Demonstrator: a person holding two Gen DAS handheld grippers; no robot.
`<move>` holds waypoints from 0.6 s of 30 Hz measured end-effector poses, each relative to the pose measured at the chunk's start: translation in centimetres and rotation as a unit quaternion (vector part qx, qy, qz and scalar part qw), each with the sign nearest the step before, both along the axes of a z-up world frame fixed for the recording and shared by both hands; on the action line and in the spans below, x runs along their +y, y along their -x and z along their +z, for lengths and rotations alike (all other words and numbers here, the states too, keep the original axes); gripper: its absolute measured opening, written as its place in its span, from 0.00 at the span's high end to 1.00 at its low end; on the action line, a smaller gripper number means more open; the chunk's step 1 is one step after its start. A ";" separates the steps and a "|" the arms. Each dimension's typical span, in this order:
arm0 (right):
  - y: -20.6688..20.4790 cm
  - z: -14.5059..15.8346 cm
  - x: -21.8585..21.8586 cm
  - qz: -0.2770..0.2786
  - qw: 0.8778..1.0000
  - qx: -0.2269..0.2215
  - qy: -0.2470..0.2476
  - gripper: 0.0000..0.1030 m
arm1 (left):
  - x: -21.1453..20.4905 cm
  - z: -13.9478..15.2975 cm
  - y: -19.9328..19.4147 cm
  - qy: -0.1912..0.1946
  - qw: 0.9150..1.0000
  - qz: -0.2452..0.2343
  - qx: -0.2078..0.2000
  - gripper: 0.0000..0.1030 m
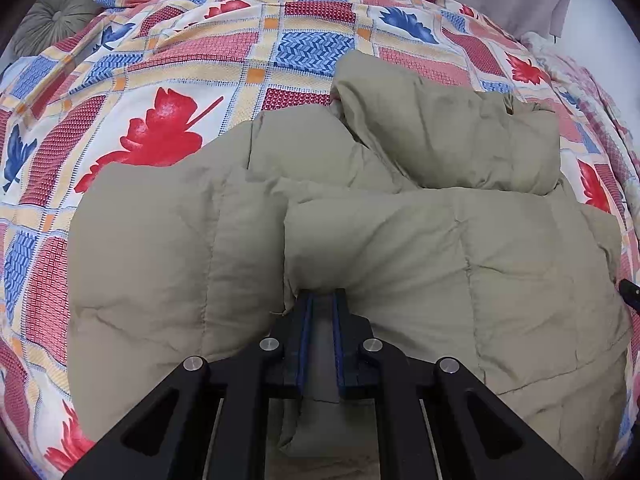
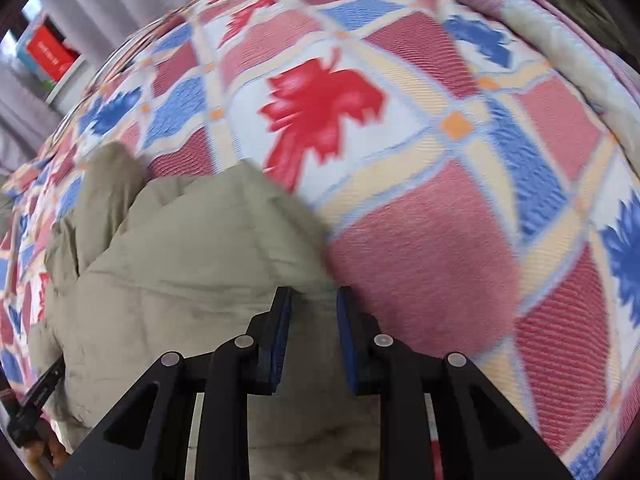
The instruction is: Fold large clothes
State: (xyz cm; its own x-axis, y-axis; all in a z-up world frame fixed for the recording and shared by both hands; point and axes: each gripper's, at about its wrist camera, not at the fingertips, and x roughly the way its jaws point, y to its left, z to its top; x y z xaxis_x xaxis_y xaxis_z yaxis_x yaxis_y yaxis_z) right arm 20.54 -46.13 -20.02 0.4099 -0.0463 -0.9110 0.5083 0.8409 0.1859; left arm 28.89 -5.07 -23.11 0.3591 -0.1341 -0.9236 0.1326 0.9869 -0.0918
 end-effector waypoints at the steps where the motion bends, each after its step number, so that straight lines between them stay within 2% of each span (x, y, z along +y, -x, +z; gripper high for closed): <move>1: 0.8 0.5 -0.5 -0.005 1.000 -0.005 -0.007 0.74 | 0.0 0.2 0.1 -0.001 1.000 0.002 0.000 0.89; 6: 3.8 3.3 0.7 0.046 0.998 -0.029 0.011 0.73 | 0.8 2.1 1.3 -0.008 1.000 0.013 -0.014 0.89; 10: 4.6 3.2 2.4 0.082 0.996 -0.025 0.017 0.73 | 1.3 3.2 2.3 -0.018 1.000 0.008 -0.018 0.89; 13: 4.3 1.5 2.7 0.079 0.997 0.000 0.015 0.73 | 1.7 3.2 3.0 -0.041 0.999 0.016 -0.010 0.89; 15: 4.4 0.3 2.6 0.073 0.997 0.023 0.015 0.73 | 2.3 3.7 3.8 -0.036 0.999 0.025 -0.007 0.89; 18: 5.6 1.4 2.1 0.062 0.998 0.009 -0.003 0.72 | 2.6 4.8 6.0 -0.036 0.999 0.027 -0.007 0.89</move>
State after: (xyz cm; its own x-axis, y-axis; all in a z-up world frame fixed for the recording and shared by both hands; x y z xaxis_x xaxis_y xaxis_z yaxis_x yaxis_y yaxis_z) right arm 14.96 -44.02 -18.67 0.3963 0.0098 -0.9181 0.4041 0.8960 0.1840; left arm 22.91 -2.48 -18.34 0.3772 -0.0469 -0.9250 0.0792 0.9967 -0.0182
